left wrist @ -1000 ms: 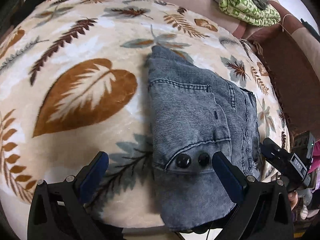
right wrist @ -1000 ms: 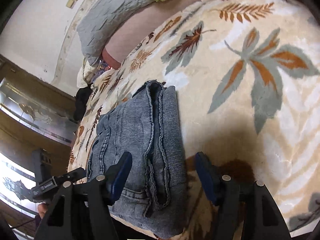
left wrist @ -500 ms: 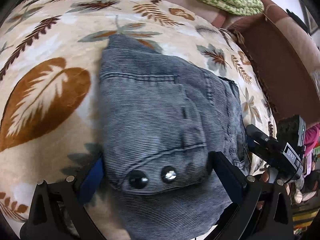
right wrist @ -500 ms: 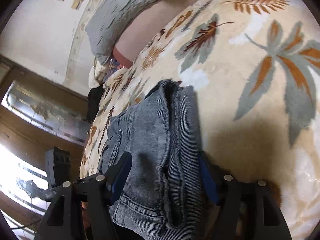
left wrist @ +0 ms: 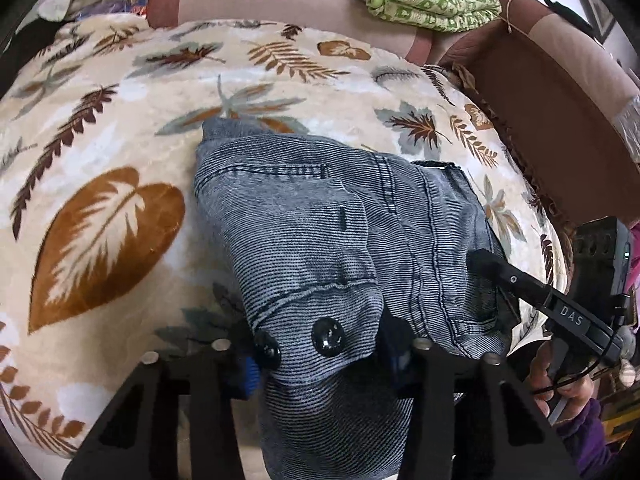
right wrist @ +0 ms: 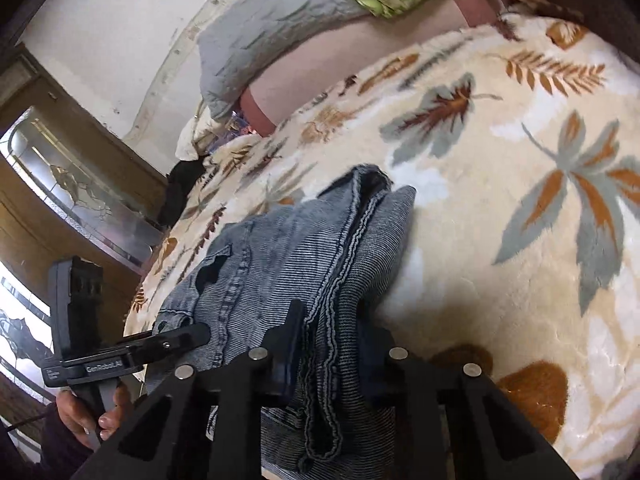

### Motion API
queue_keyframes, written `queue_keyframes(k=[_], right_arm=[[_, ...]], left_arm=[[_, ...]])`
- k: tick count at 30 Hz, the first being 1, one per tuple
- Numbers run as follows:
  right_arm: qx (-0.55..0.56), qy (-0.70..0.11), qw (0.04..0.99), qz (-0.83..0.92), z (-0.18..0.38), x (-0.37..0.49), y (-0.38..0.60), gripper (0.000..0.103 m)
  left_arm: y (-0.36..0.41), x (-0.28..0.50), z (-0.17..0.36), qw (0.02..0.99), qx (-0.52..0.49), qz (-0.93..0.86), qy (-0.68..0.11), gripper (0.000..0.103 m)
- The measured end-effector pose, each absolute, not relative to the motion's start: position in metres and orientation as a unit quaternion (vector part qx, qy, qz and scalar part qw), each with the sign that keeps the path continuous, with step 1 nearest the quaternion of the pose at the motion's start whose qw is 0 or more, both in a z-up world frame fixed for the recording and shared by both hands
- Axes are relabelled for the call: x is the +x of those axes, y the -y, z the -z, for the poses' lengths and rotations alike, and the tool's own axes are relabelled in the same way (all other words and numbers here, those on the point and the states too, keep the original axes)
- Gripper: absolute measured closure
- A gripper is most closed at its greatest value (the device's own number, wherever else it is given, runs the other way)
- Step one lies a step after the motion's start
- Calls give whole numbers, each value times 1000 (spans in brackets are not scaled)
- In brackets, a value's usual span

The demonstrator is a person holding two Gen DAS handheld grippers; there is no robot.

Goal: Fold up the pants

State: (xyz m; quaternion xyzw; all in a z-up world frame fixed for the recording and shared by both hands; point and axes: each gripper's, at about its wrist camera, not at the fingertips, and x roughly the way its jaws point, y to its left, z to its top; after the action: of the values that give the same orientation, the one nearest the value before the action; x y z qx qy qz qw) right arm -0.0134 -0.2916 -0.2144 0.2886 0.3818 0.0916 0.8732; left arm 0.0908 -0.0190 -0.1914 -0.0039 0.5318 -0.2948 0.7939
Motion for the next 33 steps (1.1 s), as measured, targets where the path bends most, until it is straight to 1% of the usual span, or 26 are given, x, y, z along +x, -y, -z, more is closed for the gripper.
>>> queue_keyframes(k=[4,5,6,9,11,16,18,21,24,25,26,28,29,30,31,33], right_arm=[[271,-363,886,-99,199,-15,283,79],[268,-358,889,-102,195,-13,280,82],[266,-352,891,-105,190,-12,278,82],[258,-346,895,-111,180,-4,272,82],[250,-346,897,-115,176,6,267,86],[233,-335,905,-124,165,35,260,86],[229,-333,907,-121,164,53,262,87],[250,-349,896,-111,181,86,273,87],[245,-402,878,-84,211,112,275,86],[237,-422,872,-67,222,116,276,83],[240,-432,867,-61,226,117,276,83],[247,-434,864,-56,227,113,281,82],[239,-432,868,-52,223,110,282,81],[231,-427,873,-48,219,106,282,78],[224,-418,879,-44,213,101,282,77],[211,-392,895,-39,199,85,281,76]], left_arm=[[16,89,177,805,-4,299,-512,67],[17,89,172,808,-2,299,-507,67],[17,90,166,811,1,301,-501,68],[19,93,149,823,15,299,-483,68],[21,100,138,833,31,292,-469,68],[23,122,120,848,48,277,-449,68],[24,132,118,853,55,271,-443,68],[26,157,129,859,56,246,-445,68],[28,181,168,846,71,196,-491,58],[27,186,183,843,82,170,-504,47],[23,187,191,842,77,160,-510,45],[15,183,190,847,62,161,-503,42],[14,178,184,851,73,156,-496,41],[14,176,180,854,84,151,-491,35],[13,170,170,860,101,141,-480,32],[13,154,150,877,118,135,-445,32]])
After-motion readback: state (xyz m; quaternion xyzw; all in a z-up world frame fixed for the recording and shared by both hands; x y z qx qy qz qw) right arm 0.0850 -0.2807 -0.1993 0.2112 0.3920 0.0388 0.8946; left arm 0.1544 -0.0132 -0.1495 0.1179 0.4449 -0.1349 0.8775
